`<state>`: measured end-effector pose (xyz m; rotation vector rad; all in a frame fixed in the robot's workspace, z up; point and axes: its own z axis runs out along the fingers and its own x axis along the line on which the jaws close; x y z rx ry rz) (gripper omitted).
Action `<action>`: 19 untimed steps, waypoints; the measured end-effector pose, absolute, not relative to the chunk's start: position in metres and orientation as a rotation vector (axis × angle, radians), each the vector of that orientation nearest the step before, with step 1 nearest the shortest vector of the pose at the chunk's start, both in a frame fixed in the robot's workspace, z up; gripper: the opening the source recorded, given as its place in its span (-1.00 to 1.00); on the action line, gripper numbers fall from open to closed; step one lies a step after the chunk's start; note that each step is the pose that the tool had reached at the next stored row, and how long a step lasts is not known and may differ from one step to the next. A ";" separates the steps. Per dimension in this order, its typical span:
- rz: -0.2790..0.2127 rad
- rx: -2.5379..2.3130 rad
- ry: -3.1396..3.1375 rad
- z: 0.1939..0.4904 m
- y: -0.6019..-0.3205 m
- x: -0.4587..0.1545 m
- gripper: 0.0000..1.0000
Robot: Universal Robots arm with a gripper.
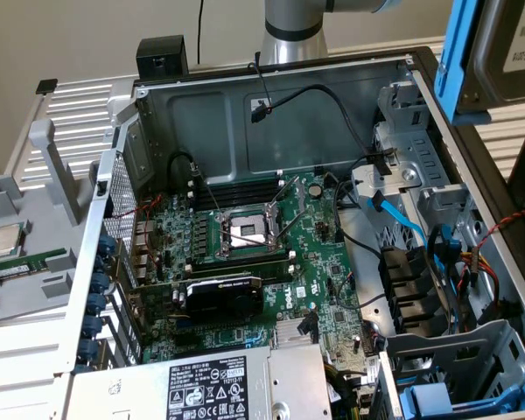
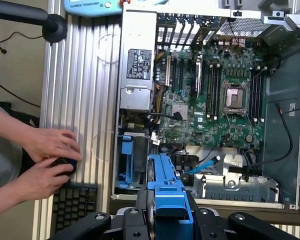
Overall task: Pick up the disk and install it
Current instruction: 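Pick up the disk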
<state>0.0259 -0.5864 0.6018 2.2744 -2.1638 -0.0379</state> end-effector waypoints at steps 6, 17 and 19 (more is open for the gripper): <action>-0.069 2.289 -2.177 0.599 -0.600 0.028 -0.26; -0.089 2.297 -2.185 0.583 -0.619 0.034 -0.26; -0.089 2.296 -2.185 0.583 -0.619 0.034 -0.26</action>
